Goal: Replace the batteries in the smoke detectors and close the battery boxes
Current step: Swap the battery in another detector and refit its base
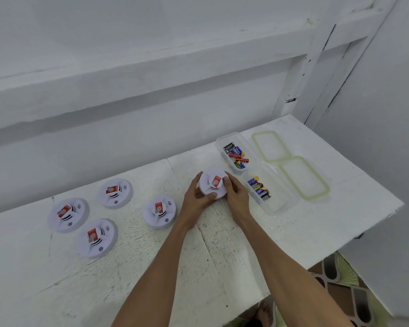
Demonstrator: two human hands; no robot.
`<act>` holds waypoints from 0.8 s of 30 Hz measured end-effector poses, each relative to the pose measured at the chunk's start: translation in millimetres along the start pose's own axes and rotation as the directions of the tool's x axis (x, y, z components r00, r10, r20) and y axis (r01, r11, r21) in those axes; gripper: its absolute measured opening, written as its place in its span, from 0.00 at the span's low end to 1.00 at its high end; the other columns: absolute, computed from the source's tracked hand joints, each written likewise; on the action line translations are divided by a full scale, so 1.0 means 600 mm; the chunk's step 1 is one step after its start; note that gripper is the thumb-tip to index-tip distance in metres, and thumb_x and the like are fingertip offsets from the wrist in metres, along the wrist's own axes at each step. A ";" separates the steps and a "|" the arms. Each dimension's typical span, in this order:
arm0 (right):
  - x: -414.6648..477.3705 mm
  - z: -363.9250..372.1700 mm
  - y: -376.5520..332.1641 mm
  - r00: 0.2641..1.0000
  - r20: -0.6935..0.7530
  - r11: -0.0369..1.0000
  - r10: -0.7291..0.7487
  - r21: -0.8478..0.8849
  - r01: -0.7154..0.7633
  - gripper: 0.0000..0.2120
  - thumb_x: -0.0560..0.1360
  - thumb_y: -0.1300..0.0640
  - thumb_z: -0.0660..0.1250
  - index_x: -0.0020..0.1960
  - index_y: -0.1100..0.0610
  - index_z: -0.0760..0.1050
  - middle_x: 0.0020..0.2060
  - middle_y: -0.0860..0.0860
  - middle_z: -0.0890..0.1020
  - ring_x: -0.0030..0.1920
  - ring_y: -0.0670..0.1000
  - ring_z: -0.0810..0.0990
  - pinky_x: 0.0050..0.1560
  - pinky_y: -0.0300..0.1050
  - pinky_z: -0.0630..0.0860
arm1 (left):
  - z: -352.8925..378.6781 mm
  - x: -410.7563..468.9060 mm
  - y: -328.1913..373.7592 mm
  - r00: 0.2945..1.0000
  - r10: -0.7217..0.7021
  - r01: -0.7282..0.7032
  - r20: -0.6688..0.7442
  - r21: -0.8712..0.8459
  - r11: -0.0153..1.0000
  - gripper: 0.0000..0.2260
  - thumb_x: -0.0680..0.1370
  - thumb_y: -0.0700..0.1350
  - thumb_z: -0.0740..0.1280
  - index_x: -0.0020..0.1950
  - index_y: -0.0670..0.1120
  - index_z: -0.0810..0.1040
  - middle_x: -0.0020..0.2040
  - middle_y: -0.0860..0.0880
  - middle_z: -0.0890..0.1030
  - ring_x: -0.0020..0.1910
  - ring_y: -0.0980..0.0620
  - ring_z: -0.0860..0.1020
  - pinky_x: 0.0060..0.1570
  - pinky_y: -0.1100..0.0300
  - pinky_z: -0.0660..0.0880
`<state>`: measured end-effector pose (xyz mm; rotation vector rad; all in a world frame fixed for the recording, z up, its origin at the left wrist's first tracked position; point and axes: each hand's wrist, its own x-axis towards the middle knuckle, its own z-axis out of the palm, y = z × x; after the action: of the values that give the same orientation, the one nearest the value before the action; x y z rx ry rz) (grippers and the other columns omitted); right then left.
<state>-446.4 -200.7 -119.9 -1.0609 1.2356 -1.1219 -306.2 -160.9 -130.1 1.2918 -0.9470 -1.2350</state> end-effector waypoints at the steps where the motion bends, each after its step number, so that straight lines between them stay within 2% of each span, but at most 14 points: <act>1: 0.002 -0.001 0.000 1.000 0.005 1.000 0.000 -0.001 0.000 0.17 0.80 0.48 0.66 0.67 0.50 0.77 0.60 0.42 0.82 0.60 0.41 0.80 0.58 0.38 0.78 | -0.003 0.001 0.000 1.000 -0.006 0.006 0.007 0.011 1.000 0.34 0.74 0.40 0.78 0.77 0.53 0.69 0.70 0.51 0.79 0.67 0.50 0.79 0.62 0.49 0.80; 3: 0.005 -0.001 0.001 1.000 0.000 1.000 0.008 0.004 -0.008 0.17 0.79 0.47 0.66 0.67 0.51 0.78 0.60 0.44 0.82 0.60 0.43 0.80 0.58 0.39 0.78 | -0.004 0.000 0.000 0.999 -0.030 0.030 0.011 0.014 0.999 0.34 0.73 0.41 0.80 0.75 0.52 0.68 0.69 0.49 0.80 0.66 0.49 0.80 0.62 0.48 0.81; 5: 0.003 0.000 -0.002 0.999 -0.023 1.000 0.028 0.004 -0.028 0.18 0.79 0.47 0.67 0.66 0.52 0.78 0.59 0.45 0.83 0.58 0.43 0.81 0.53 0.36 0.79 | -0.002 -0.002 -0.001 0.999 -0.034 0.034 0.009 0.008 0.999 0.34 0.73 0.39 0.80 0.73 0.51 0.67 0.68 0.47 0.79 0.65 0.49 0.81 0.62 0.52 0.81; 7: 0.002 0.002 -0.004 0.999 -0.001 0.999 0.040 -0.014 -0.040 0.17 0.79 0.45 0.65 0.64 0.51 0.78 0.57 0.45 0.83 0.56 0.43 0.82 0.51 0.36 0.79 | 0.000 -0.002 -0.003 0.999 -0.033 0.033 0.011 -0.005 0.999 0.35 0.74 0.38 0.78 0.75 0.52 0.64 0.69 0.48 0.79 0.65 0.51 0.81 0.62 0.52 0.81; 10: 0.000 0.001 -0.004 0.996 0.082 0.999 0.042 -0.028 -0.040 0.15 0.80 0.43 0.63 0.61 0.49 0.80 0.54 0.45 0.85 0.56 0.46 0.82 0.58 0.46 0.79 | 0.000 0.001 0.000 0.999 -0.045 0.045 0.014 -0.010 0.999 0.39 0.76 0.36 0.76 0.81 0.55 0.62 0.70 0.55 0.78 0.66 0.54 0.80 0.64 0.52 0.80; 12: 0.000 -0.005 -0.007 0.992 0.113 0.998 0.057 -0.008 -0.056 0.15 0.80 0.44 0.64 0.62 0.49 0.79 0.55 0.46 0.85 0.57 0.47 0.82 0.61 0.50 0.79 | -0.001 0.004 -0.001 0.999 -0.033 0.032 0.027 0.028 0.999 0.38 0.76 0.38 0.76 0.81 0.54 0.63 0.72 0.55 0.77 0.68 0.54 0.78 0.66 0.51 0.79; 16: 0.003 -0.013 -0.016 0.981 0.177 0.993 0.076 0.074 -0.090 0.10 0.81 0.49 0.65 0.59 0.48 0.82 0.56 0.50 0.85 0.59 0.52 0.82 0.63 0.57 0.77 | 0.001 0.005 0.005 0.999 -0.010 0.007 0.032 0.093 0.996 0.36 0.77 0.38 0.75 0.81 0.52 0.64 0.72 0.56 0.76 0.68 0.60 0.77 0.62 0.61 0.78; 24: 0.002 -0.001 -0.015 0.989 0.136 0.996 0.062 0.055 -0.070 0.09 0.81 0.51 0.64 0.56 0.47 0.82 0.54 0.51 0.85 0.58 0.53 0.82 0.63 0.60 0.77 | -0.001 0.007 0.007 0.999 -0.016 0.013 0.030 0.123 0.992 0.35 0.78 0.37 0.74 0.81 0.51 0.63 0.72 0.57 0.75 0.67 0.62 0.77 0.58 0.65 0.78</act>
<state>-447.4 -203.2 -111.0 -1.0263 1.1170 -1.0137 -304.4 -165.1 -126.8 1.3807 -1.0510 -1.2269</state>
